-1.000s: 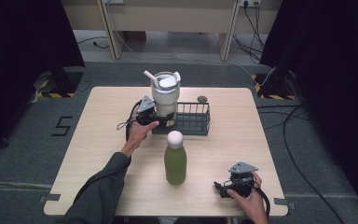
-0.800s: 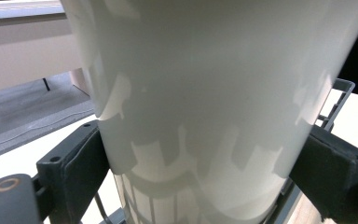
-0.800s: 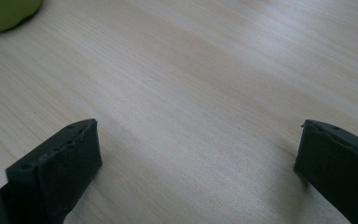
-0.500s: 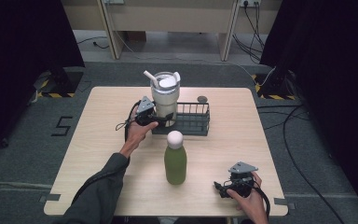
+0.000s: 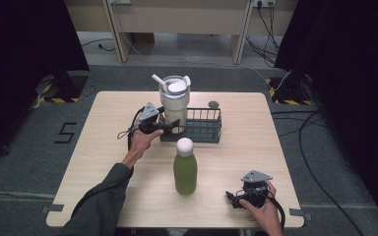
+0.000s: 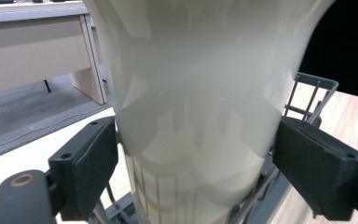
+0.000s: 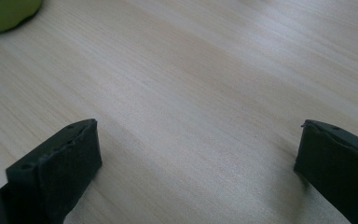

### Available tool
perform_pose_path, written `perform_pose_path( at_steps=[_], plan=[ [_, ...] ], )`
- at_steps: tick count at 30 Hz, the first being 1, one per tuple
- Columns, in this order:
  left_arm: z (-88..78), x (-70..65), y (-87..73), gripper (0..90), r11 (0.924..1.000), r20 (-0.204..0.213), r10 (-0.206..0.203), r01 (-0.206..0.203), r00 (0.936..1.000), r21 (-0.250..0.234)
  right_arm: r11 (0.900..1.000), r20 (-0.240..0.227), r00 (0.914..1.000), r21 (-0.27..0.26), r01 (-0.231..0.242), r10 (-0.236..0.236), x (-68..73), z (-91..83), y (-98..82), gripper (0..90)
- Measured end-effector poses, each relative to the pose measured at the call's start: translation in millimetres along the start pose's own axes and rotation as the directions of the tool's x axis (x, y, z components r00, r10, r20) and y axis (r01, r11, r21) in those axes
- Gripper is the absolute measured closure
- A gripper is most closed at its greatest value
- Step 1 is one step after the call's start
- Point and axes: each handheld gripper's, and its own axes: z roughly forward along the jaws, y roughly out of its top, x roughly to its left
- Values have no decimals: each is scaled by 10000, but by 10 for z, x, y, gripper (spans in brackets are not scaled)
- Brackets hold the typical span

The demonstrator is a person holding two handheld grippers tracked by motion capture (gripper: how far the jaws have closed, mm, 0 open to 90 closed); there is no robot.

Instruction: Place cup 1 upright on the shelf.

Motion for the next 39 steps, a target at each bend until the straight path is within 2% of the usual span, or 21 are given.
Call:
perform_pose_path(
  at_steps=[4,7,11,20,28,32,39],
  plan=[
    [-71,0,6,146,10000,18,30,-30,10000,68,10000,1,10000,4,-9,9,0,0,0,4],
    [-166,-3,4,146,9998,112,-176,175,9998,73,10000,1,10000,4,-11,11,0,0,0,3],
    [-272,-18,11,146,9998,146,-121,119,9998,179,10000,0,10000,6,-13,13,1,0,0,3],
    [-455,4,43,146,9998,127,-173,172,9998,89,10000,5,10000,9,-27,27,2,0,1,4],
    [-594,-17,-6,146,9988,153,-323,317,9994,376,10000,5,10000,8,-26,26,2,0,1,3],
    [-656,-51,-54,147,9971,99,-239,231,9997,722,10000,-1,10000,2,-32,32,2,2,2,3],
    [-802,-81,-128,147,9937,267,-568,539,9980,987,10000,-2,10000,-3,-11,11,0,4,4,3]
  ],
)
